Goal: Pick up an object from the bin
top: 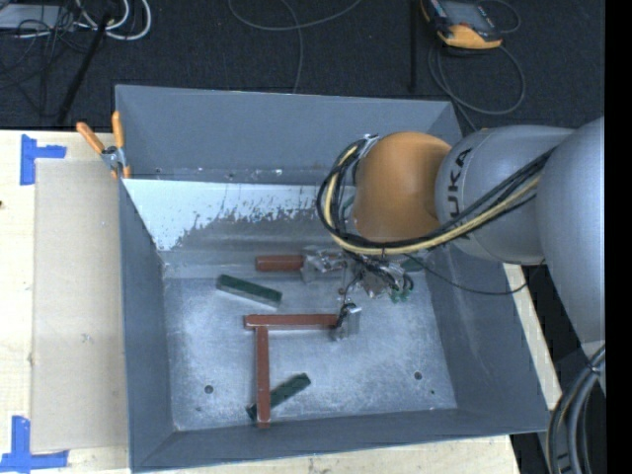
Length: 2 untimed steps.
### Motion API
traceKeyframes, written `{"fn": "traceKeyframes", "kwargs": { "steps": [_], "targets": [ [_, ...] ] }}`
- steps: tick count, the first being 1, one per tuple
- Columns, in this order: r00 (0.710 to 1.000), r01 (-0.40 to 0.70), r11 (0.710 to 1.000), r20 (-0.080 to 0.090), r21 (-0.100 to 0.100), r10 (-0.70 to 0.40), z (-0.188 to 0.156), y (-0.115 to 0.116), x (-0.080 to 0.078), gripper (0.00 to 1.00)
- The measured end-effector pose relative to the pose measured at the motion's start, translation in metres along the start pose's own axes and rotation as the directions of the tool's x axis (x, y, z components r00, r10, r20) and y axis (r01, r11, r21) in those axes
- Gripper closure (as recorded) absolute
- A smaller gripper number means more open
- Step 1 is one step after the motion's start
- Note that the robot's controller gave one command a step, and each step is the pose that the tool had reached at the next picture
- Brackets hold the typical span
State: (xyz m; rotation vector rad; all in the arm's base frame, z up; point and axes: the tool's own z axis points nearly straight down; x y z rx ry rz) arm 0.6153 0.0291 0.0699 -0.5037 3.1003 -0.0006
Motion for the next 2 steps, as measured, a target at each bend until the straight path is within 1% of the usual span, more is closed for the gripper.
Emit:
{"fn": "traceKeyframes", "kwargs": {
  "steps": [1,2],
  "targets": [
    [1.000,-0.001,1.000,0.000,-0.002,0.001,0.000,0.002,0.001,1.00],
    [1.000,0.004,1.000,0.007,0.002,-0.004,-0.146,-0.005,0.027,1.00]
  ]
}}
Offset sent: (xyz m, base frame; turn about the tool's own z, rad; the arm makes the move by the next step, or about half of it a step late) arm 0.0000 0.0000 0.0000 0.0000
